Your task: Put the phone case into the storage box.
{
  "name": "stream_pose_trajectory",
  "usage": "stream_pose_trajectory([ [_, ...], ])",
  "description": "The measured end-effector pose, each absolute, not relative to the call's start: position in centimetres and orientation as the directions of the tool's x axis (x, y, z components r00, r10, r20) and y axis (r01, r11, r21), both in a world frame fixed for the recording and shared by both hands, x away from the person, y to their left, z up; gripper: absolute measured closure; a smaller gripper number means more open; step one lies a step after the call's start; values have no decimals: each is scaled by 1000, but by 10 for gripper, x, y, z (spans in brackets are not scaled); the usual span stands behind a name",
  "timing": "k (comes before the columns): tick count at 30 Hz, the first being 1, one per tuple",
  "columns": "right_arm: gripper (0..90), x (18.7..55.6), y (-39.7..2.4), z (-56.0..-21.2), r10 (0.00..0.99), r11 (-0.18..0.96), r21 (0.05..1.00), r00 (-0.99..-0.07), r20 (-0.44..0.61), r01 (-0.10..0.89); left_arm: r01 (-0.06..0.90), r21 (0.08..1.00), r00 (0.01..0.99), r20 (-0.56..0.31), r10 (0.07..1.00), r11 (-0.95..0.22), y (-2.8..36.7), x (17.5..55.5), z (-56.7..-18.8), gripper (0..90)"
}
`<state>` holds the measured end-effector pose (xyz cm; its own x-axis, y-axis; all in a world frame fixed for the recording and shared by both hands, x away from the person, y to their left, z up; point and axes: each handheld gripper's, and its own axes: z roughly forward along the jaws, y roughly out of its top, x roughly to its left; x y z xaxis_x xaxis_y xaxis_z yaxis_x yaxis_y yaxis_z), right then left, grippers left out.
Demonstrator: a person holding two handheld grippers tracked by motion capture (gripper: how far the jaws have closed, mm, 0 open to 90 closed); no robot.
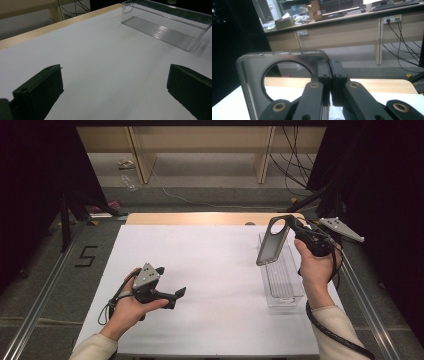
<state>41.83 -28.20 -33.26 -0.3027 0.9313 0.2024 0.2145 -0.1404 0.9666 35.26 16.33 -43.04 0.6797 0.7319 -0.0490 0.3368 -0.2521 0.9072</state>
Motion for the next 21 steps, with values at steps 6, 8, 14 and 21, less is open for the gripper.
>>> stream_pose_trajectory([
  [6, 886, 418, -285, -331, 934, -145, 967, -293, 203, 210, 337, 908, 678, -50, 733, -250, 163, 353, -430, 0],
  [8, 886, 418, -287, -330, 936, -147, 966, -287, 205, 212, 337, 908, 679, -50, 733, -250, 163, 353, -430, 1],
  [14, 886, 419, -290, -331, 939, -148, 967, -276, 204, 209, 336, 908, 679, -50, 733, -250, 163, 353, -430, 1],
  [21, 885, 420, -293, -331, 943, -149, 967, -264, 203, 209, 334, 909, 679, -48, 733, -250, 163, 353, -430, 1],
])
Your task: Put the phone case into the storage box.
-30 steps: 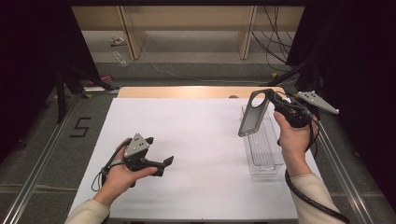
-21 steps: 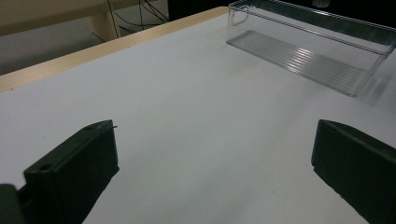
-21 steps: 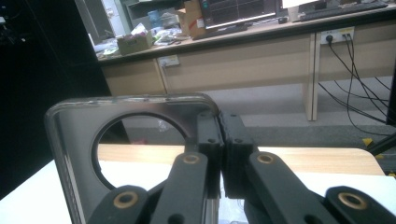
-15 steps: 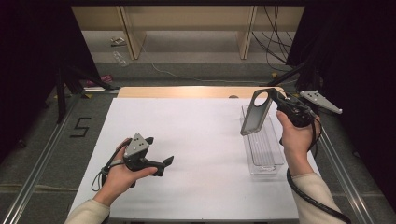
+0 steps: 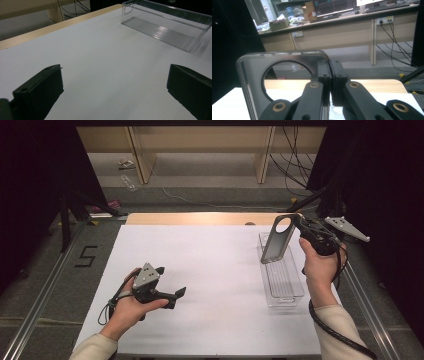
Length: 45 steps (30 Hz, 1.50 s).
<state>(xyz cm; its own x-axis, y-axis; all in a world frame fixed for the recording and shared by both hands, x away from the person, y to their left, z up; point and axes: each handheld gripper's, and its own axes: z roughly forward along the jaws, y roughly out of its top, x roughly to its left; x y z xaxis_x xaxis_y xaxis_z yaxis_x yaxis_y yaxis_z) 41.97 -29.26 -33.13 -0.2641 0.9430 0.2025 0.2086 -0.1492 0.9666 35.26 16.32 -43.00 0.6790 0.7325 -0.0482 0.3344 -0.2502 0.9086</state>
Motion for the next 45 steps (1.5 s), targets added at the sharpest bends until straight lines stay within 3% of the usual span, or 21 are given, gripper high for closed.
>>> stream_pose_trajectory([
  [45, 885, 435, -304, -327, 965, -118, 967, -202, 165, 227, 336, 909, 679, -52, 732, -247, 163, 352, -430, 2],
])
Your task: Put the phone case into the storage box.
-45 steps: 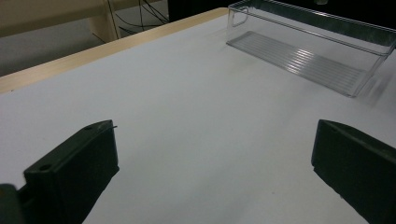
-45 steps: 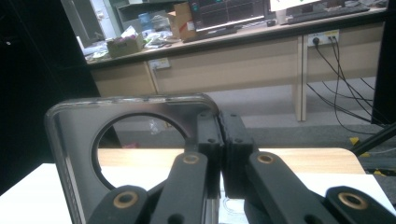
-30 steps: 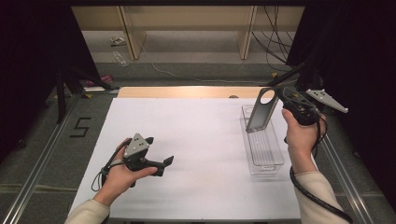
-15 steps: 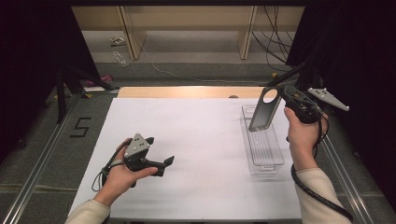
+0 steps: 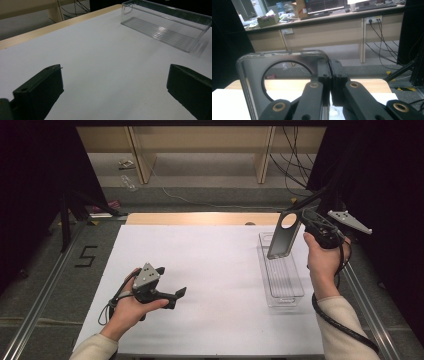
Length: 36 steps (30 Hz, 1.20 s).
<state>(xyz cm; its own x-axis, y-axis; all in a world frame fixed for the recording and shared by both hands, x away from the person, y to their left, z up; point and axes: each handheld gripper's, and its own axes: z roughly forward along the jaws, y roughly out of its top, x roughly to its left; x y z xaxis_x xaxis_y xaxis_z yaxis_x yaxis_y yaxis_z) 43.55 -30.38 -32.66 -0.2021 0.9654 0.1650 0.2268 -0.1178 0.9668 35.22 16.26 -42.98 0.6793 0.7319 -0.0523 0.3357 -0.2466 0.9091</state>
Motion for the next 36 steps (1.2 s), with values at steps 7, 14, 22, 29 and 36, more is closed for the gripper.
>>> stream_pose_trajectory([
  [7, 885, 439, -303, -326, 968, -109, 966, -198, 158, 235, 337, 908, 680, -53, 731, -247, 162, 352, -430, 2],
  [14, 885, 442, -303, -325, 969, -101, 966, -196, 150, 238, 335, 909, 680, -52, 732, -248, 163, 352, -430, 2],
  [22, 885, 446, -303, -325, 970, -98, 963, -191, 148, 250, 335, 910, 680, -53, 732, -246, 163, 352, -430, 2],
  [29, 885, 449, -302, -325, 971, -97, 963, -188, 147, 252, 335, 910, 679, -54, 732, -244, 163, 352, -429, 2],
  [36, 885, 451, -301, -325, 972, -96, 962, -186, 146, 254, 336, 910, 678, -55, 733, -243, 163, 352, -429, 2],
])
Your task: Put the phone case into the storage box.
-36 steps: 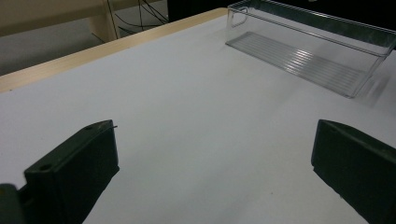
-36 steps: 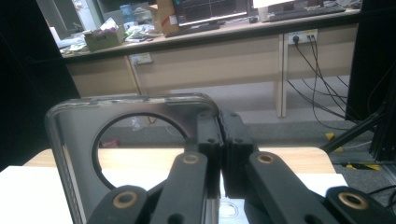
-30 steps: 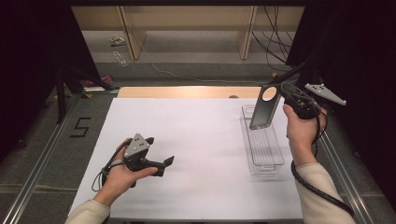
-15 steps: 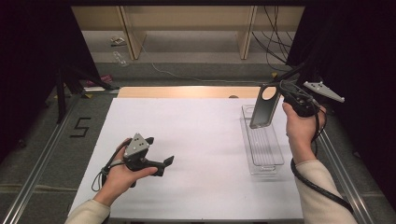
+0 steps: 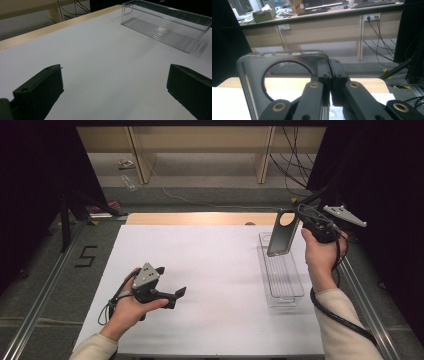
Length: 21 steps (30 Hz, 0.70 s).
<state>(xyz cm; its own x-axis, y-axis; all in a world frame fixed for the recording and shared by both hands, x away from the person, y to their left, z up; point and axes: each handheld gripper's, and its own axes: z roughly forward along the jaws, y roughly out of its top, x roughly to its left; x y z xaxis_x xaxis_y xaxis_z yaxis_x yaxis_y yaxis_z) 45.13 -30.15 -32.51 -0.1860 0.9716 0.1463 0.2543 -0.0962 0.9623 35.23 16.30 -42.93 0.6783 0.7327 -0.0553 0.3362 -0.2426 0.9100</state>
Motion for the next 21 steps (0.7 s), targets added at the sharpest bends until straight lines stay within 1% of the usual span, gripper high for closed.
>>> stream_pose_trajectory([
  [21, 886, 459, -300, -323, 975, -92, 962, -171, 139, 258, 336, 910, 678, -56, 733, -242, 163, 352, -429, 2],
])
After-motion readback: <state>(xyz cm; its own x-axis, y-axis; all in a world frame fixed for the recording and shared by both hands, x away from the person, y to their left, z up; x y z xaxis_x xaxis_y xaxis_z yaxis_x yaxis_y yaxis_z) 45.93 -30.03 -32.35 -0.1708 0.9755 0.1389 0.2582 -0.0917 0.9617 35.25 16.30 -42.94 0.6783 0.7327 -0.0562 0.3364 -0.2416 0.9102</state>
